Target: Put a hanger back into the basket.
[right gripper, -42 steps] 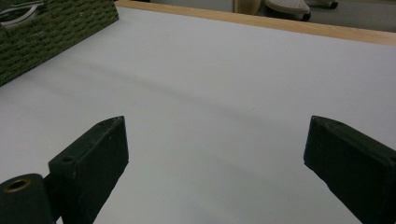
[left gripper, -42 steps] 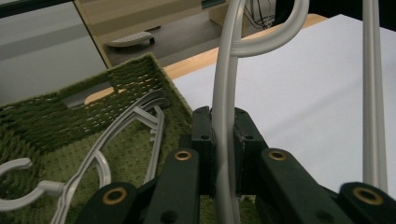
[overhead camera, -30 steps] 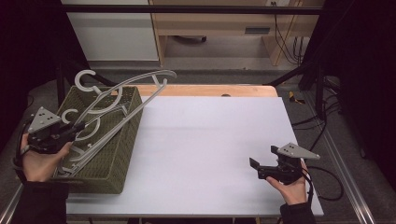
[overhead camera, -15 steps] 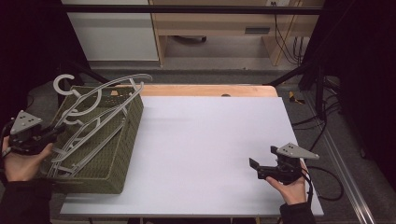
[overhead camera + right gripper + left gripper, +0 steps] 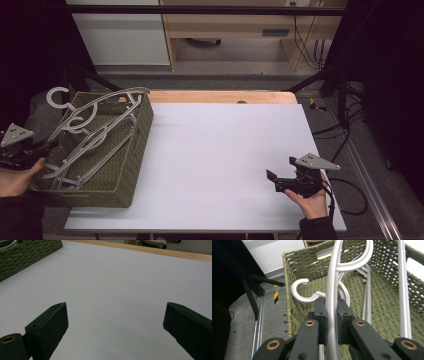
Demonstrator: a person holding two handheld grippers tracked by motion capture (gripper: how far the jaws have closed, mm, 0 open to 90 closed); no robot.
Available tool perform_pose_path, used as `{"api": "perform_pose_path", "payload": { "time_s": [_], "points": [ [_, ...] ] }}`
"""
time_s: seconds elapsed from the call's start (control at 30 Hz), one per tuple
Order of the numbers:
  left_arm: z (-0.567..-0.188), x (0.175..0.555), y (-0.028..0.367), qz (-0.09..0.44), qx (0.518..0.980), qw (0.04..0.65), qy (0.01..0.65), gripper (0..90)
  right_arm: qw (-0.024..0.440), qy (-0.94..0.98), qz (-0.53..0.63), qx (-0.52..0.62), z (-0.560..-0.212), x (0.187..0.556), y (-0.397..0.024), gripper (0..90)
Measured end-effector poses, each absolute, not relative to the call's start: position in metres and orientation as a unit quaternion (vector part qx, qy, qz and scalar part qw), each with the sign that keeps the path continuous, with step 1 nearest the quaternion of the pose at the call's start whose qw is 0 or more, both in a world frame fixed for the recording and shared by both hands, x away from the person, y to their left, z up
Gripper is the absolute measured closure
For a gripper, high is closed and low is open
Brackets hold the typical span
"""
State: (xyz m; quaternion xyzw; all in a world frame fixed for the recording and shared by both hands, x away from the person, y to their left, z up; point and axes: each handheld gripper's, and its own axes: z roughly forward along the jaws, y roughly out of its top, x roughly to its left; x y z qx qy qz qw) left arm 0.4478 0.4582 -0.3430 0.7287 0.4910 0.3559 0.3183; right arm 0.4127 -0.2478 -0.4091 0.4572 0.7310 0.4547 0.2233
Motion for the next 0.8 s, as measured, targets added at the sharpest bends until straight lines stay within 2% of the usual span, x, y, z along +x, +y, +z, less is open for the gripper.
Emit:
{"api": "perform_pose_path", "payload": {
  "time_s": [0.4, 0.8],
  "points": [
    [-0.346, 0.457, 0.46, 0.359, 0.728, 0.294, 0.504, 81.7, 0.225, 0.732, 0.454, 0.455, -0.409, 0.412, -0.248, 6.2],
    [-0.359, 0.462, 0.47, 0.344, 0.728, 0.296, 0.514, 81.7, 0.225, 0.733, 0.454, 0.454, -0.408, 0.412, -0.248, 6.1]
  ]
}}
